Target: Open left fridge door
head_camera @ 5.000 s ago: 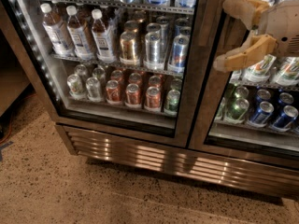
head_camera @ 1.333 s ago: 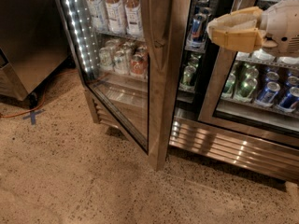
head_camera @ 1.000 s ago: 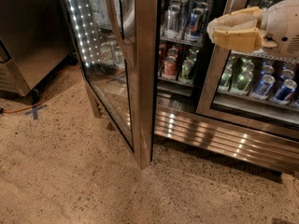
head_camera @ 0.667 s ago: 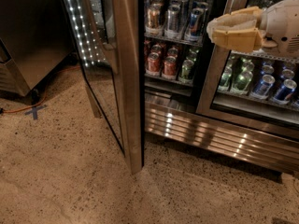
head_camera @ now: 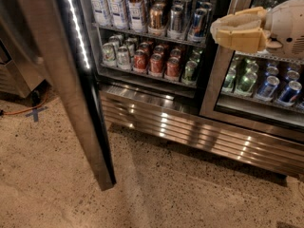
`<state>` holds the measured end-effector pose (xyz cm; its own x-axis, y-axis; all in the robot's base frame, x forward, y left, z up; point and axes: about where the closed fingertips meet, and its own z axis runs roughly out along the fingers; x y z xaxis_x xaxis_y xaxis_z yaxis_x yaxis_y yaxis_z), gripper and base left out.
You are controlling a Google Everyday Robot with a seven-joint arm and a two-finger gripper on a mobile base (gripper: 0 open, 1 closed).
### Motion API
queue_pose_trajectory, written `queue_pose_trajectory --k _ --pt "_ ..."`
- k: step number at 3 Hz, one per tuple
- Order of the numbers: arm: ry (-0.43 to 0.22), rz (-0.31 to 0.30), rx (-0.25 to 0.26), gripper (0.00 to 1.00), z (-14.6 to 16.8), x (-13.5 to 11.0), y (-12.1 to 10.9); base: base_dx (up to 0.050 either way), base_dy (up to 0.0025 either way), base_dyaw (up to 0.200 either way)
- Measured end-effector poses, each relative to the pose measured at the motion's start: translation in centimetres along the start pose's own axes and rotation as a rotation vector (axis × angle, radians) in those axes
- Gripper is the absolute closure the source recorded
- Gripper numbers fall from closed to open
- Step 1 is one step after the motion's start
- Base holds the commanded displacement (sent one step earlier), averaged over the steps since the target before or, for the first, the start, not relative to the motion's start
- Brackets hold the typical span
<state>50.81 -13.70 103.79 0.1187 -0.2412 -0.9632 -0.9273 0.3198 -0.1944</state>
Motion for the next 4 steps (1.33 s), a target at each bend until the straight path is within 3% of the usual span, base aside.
queue_pose_trajectory --k 2,3,4 --pt "0.0 0.0 0.0 0.11 0.01 0.0 0.0 0.0 0.0 0.0" --pt "0.0 0.0 0.0 0.0 0.02 -0.01 0.01 0.0 0.0 0.0" --pt "0.0 0.0 0.0 0.0 0.02 -0.01 0.01 0.0 0.0 0.0"
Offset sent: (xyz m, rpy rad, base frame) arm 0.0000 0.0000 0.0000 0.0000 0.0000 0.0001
